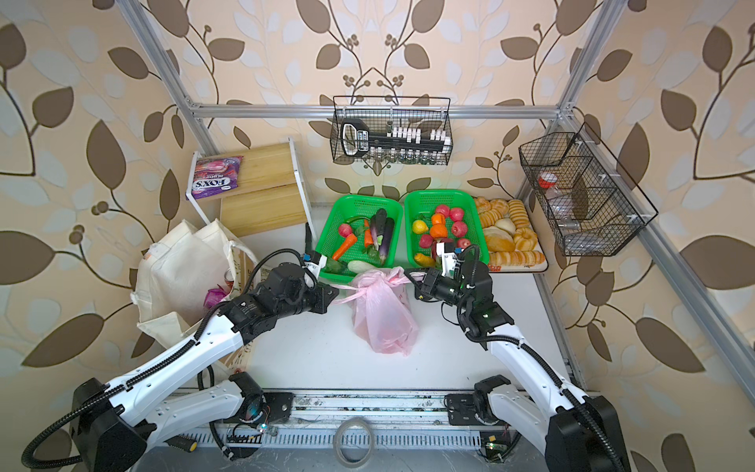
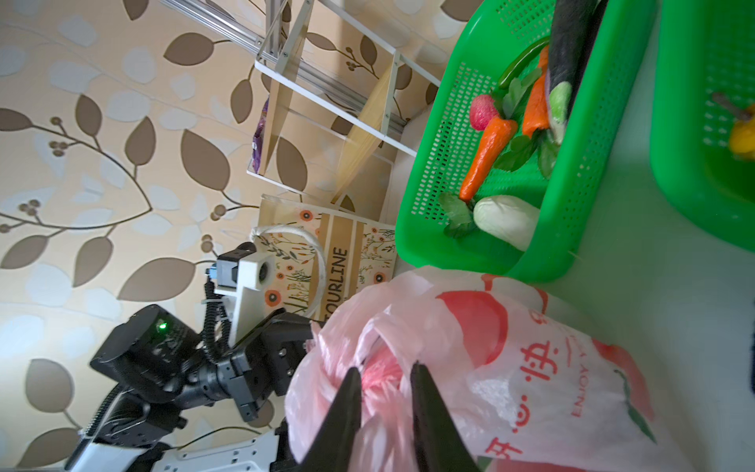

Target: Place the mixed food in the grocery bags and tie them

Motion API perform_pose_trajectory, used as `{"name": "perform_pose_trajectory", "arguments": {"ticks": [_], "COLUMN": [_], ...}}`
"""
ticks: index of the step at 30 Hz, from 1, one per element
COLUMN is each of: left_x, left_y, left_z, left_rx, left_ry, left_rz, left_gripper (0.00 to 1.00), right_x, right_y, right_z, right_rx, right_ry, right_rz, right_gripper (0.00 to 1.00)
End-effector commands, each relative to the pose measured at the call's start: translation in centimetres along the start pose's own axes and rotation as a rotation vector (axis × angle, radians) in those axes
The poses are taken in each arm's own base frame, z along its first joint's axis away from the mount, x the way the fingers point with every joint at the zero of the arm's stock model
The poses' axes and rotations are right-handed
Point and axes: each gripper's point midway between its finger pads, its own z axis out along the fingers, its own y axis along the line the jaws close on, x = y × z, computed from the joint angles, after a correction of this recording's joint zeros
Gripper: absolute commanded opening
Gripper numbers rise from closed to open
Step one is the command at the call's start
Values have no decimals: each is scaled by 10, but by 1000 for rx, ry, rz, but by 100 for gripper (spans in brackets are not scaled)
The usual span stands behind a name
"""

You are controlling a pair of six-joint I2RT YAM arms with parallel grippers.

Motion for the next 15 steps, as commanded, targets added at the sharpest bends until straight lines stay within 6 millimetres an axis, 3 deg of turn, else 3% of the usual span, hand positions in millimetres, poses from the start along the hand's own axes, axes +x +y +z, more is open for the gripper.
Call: {"name": "perform_pose_trajectory", "arguments": {"ticks": [1,3,6,8,10,15], "left_x": [-18,-21,-31,-34,-29,16], "left_y": [-4,0,5,13,27,81], "left_z": [-12,-19,-35,-43,-47,-39], "left_rx": [6,-27,-70,-111,-180,-388], "left_ry": [-64,-86,-143,-173,-176,-107], "left_rz": [-4,-4,3,5,-6,-146], "left_gripper": [0,0,0,0,0,0], "right_x": [-17,-26,-44,-52,-54,-22], "right_y": [-7,-1,24,23,5,-91], "right_z": [-8,-16,-30,-40,-48,-49], "right_rx": [83,105,124,193,285,479], "right_ry": [-99,-143,-191,-222,-245,-177], "right_rz": [-14,-40,-133,-184,-202,-22], "right_gripper": [0,0,0,0,0,0]}}
